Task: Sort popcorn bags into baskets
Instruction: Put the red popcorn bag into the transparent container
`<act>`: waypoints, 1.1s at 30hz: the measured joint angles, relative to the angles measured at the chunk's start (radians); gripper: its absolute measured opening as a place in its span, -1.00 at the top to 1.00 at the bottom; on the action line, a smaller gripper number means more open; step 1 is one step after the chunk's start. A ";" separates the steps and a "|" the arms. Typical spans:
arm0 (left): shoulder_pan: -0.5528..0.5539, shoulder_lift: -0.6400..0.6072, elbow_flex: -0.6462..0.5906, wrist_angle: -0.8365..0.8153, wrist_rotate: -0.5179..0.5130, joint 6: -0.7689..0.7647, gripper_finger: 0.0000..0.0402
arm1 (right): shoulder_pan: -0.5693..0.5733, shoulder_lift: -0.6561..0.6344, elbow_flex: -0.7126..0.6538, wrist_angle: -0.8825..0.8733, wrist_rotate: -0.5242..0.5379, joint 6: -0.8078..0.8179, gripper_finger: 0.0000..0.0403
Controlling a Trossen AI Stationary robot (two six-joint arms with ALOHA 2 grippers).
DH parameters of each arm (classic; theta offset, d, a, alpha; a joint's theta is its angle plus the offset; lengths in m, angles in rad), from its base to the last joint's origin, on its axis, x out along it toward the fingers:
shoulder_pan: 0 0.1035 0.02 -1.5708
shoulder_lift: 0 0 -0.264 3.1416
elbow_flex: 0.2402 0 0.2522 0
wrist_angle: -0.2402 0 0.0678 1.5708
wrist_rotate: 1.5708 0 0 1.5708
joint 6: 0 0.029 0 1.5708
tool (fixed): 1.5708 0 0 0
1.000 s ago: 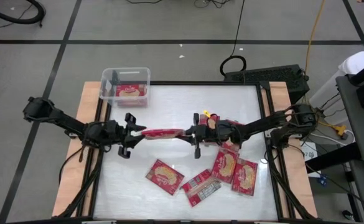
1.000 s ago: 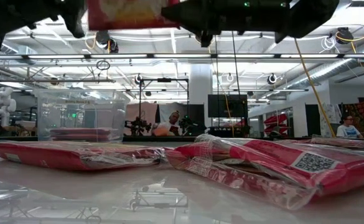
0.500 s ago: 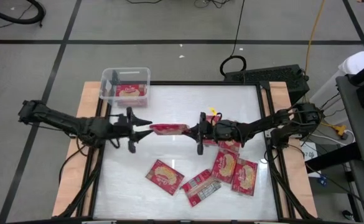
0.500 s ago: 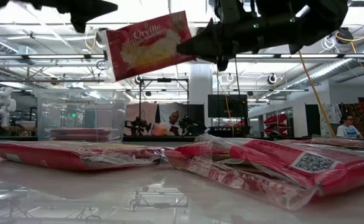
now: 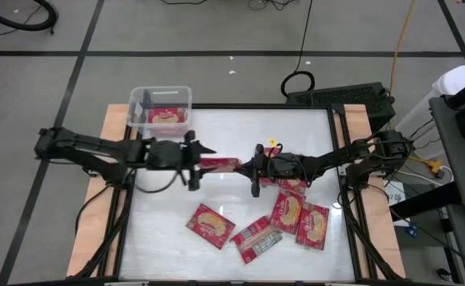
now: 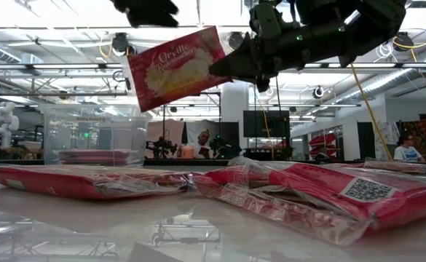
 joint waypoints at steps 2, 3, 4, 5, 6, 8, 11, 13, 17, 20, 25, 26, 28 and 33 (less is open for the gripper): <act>0.024 0.050 0.025 -0.036 0.047 0.014 -0.32 | 0.000 0.000 0.000 -0.005 0.001 0.000 0.96; 0.036 0.073 0.039 -0.039 0.086 0.018 -0.33 | 0.000 0.000 0.000 -0.007 0.001 0.000 0.95; 0.047 0.091 0.048 -0.047 0.122 0.023 -0.33 | 0.000 0.000 0.000 -0.007 0.001 0.000 0.95; 0.055 0.105 0.054 -0.064 0.139 0.024 -0.32 | 0.000 0.000 0.000 -0.007 0.001 0.000 0.95; 0.061 0.119 0.057 -0.073 0.143 0.024 -0.31 | 0.000 0.000 0.000 -0.009 0.001 0.000 0.95; 0.078 0.137 0.060 -0.074 0.148 0.024 -0.23 | 0.000 0.000 0.000 -0.018 0.002 -0.002 0.95; 0.101 0.148 0.060 -0.091 0.148 0.027 -0.06 | 0.000 0.000 0.000 -0.031 0.002 -0.006 0.95; 0.117 0.148 0.060 -0.114 0.170 0.027 0.08 | 0.000 0.000 0.000 -0.032 0.002 -0.007 0.95; 0.148 0.148 0.060 -0.143 0.218 0.026 0.40 | 0.000 0.000 0.000 -0.022 0.004 -0.033 0.95; 0.168 0.148 0.060 -0.148 0.223 0.023 0.66 | -0.001 0.000 0.000 -0.022 0.010 -0.044 0.95; 0.184 0.143 0.060 -0.148 0.246 0.040 0.91 | -0.002 0.000 0.000 -0.025 0.067 -0.047 0.93; 0.186 0.141 0.060 -0.146 0.253 0.046 0.90 | -0.001 0.000 0.001 -0.020 0.102 -0.056 0.90; 0.191 0.137 0.060 -0.149 0.254 0.056 0.83 | -0.001 -0.003 0.002 -0.015 0.151 -0.080 0.81; 0.212 0.096 0.060 -0.245 0.232 0.136 0.81 | -0.008 -0.015 0.002 -0.028 0.235 -0.143 0.48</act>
